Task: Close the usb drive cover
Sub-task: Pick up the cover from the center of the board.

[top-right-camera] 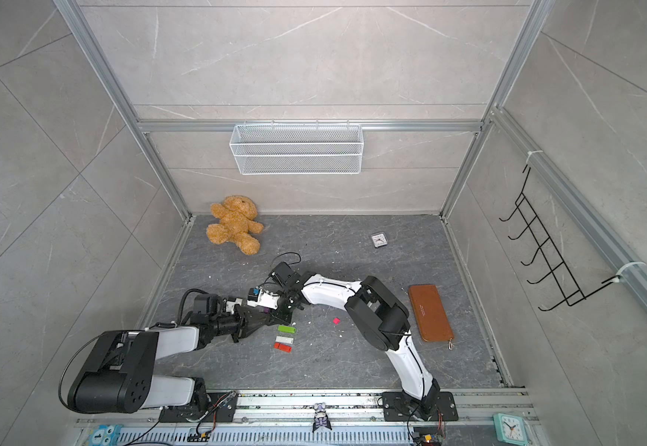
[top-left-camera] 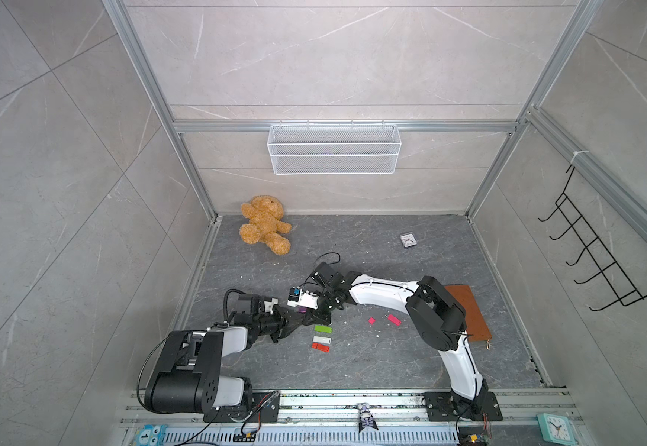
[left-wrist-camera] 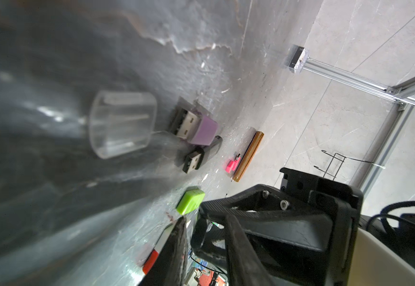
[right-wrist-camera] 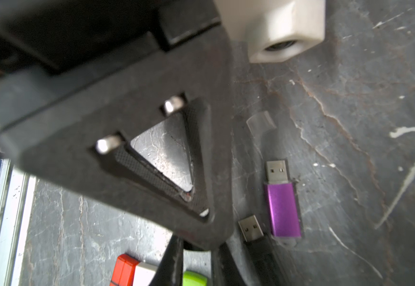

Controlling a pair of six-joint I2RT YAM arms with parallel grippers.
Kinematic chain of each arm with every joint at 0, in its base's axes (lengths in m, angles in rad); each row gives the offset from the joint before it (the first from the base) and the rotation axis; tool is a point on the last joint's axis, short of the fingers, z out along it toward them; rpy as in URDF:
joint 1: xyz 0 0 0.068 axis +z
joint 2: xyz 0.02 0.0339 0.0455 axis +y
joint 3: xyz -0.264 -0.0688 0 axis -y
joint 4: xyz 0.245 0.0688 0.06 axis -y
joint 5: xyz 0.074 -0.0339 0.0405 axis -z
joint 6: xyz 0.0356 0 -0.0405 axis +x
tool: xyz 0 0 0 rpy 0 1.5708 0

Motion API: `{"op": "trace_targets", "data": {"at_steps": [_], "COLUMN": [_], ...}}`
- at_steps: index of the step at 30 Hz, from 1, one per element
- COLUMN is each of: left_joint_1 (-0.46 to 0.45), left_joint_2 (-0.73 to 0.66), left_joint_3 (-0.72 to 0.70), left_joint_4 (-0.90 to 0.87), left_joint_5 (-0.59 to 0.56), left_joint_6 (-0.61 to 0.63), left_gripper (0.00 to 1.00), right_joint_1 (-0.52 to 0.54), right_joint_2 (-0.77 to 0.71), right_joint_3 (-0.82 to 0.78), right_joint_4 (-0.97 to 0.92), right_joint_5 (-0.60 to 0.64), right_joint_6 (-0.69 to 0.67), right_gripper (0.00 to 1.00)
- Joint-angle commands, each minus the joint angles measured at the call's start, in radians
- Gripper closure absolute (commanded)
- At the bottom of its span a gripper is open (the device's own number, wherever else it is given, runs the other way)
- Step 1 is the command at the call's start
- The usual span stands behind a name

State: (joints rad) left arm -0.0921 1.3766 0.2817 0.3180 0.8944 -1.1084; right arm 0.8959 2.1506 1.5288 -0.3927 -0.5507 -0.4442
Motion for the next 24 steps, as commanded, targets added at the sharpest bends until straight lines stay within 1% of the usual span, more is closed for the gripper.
{"op": "trace_targets", "data": {"at_steps": [1,11,24], "left_joint_1": [-0.009,-0.012,-0.02], "left_joint_2": [-0.036,-0.06,-0.054], "left_joint_3": [-0.004,-0.001,0.014], "left_joint_4": [0.018,-0.005,-0.007], "left_joint_5": [0.052,0.051,0.032], "left_joint_6": [-0.031,-0.03,-0.039], "left_gripper": [0.71,0.72,0.86], "right_joint_1": [-0.003,-0.012,-0.028], "right_joint_2": [-0.044,-0.076,-0.084], "right_joint_3": [-0.005,-0.018,-0.031], "right_joint_4": [0.041,0.089,0.159], "right_joint_5": [-0.021,-0.037,-0.073], "right_joint_6": [0.018,0.046,0.118], "right_gripper": [0.81,0.81,0.81]}}
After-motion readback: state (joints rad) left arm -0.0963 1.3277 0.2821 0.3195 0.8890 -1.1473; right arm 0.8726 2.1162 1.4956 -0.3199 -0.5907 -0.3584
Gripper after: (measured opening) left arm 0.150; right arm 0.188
